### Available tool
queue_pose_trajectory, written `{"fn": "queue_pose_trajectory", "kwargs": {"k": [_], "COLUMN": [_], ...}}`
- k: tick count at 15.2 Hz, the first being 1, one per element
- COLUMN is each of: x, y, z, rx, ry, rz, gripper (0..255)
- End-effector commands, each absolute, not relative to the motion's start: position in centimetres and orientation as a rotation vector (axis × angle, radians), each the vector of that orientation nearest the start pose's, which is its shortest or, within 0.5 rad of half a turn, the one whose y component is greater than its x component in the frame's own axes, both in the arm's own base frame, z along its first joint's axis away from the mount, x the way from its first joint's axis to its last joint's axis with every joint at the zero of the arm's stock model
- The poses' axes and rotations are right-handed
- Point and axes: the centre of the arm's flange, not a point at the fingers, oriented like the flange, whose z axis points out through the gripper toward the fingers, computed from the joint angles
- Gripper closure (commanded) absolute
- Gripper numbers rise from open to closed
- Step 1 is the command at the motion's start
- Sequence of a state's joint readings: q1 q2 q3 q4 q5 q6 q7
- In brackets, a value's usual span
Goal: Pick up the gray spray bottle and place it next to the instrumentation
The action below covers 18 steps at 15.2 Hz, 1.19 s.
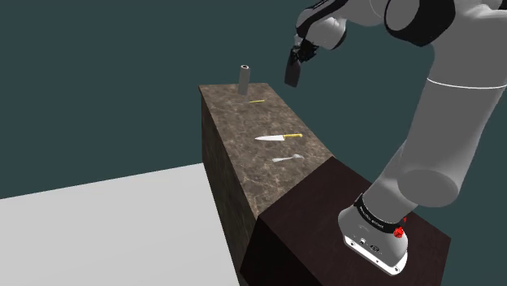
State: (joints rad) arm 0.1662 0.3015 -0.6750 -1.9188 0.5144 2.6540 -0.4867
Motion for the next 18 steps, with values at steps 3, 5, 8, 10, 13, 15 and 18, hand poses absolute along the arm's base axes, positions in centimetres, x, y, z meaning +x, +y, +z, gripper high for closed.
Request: {"fn": "queue_pose_trajectory", "kwargs": {"k": [3,5,8,10,13,15,18], "x": [61.7,63.9,67.2,69.4,72.9,72.9,72.9], "y": [-27.0,-25.6,-23.4,-22.0,-19.8,-19.8,-19.8], "z": [42.5,42.5,42.5,42.5,42.5,41.5,39.9], "rx": [-3.072,-3.072,-3.072,-3.072,-3.072,-3.072,-3.072], "ry": [0.537,0.537,0.537,0.537,0.537,0.537,0.537], "rz": [-0.853,-0.853,-0.853,-0.853,-0.853,-0.853,-0.853], "gripper": [255,255,255,255,255,255,255]}}
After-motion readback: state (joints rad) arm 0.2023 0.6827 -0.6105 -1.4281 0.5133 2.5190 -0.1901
